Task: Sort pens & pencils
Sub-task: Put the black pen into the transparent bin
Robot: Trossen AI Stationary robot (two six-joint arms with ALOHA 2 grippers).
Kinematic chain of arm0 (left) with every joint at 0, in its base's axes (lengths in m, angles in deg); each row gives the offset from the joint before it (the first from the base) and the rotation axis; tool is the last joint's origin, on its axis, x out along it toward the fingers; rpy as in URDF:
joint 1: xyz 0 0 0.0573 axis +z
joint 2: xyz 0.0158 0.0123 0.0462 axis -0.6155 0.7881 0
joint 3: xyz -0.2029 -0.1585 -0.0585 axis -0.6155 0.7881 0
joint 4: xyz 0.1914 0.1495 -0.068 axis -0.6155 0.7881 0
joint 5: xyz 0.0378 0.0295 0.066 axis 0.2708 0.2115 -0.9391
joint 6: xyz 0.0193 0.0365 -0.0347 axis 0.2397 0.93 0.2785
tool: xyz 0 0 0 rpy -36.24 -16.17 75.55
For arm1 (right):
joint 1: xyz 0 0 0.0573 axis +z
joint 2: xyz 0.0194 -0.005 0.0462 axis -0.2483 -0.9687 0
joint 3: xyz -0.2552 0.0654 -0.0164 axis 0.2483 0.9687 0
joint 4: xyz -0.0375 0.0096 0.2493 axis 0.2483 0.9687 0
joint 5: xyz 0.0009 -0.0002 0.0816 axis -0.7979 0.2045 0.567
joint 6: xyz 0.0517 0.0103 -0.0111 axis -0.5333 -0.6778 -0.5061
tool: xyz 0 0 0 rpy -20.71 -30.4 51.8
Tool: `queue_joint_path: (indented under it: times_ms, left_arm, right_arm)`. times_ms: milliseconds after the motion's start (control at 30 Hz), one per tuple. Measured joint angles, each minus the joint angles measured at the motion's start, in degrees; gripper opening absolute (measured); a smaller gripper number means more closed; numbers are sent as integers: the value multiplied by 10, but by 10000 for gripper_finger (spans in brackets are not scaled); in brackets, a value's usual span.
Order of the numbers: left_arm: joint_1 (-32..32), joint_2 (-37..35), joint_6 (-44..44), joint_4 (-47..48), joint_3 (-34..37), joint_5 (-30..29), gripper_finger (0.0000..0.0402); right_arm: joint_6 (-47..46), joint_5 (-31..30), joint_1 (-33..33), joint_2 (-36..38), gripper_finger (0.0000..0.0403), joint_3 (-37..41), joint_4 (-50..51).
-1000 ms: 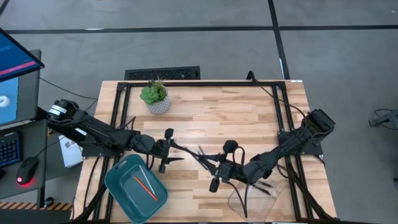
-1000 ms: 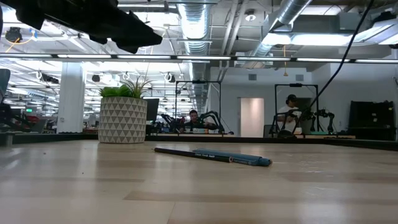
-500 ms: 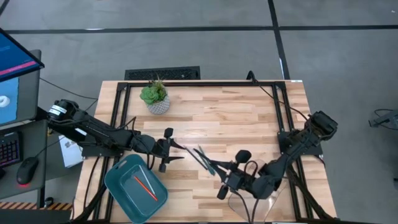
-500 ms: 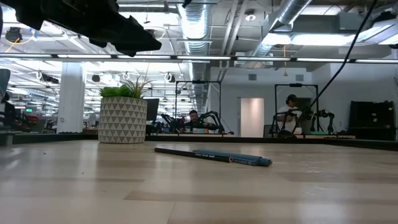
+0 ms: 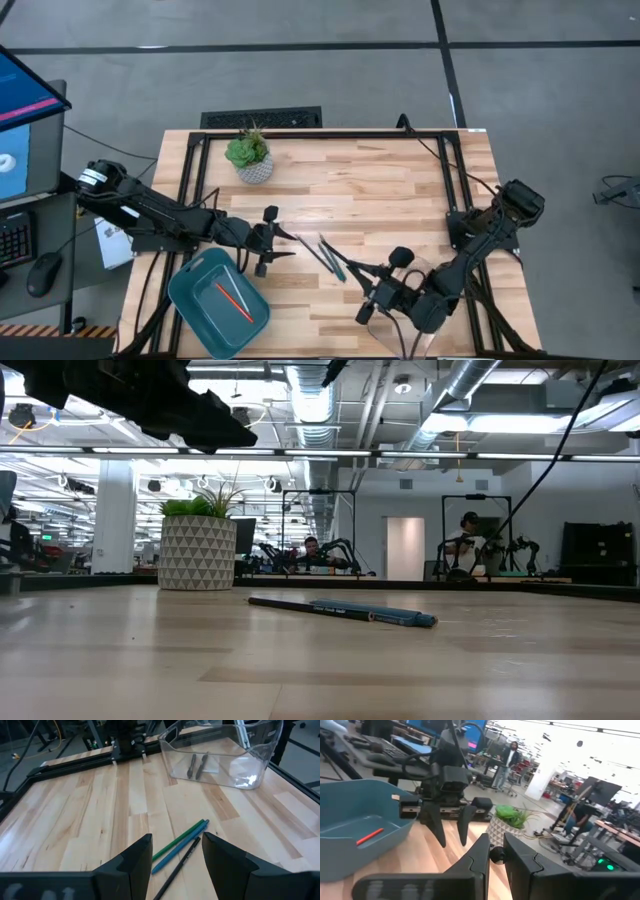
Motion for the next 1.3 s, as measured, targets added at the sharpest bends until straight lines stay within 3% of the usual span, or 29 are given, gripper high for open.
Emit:
queue_joint_path:
  times_ms: [433, 1033, 1300]
  left_arm:
    - [0, 0, -8, 3, 0, -22, 165]
    - [19, 0, 45, -14, 0, -49, 165]
    - [46, 0, 44, -25, 0, -49, 165]
  right_arm:
    - [65, -135, 71, 0, 66, 0, -1]
    - [64, -137, 122, 0, 66, 0, 6]
    - [64, -137, 178, 0, 66, 0, 34]
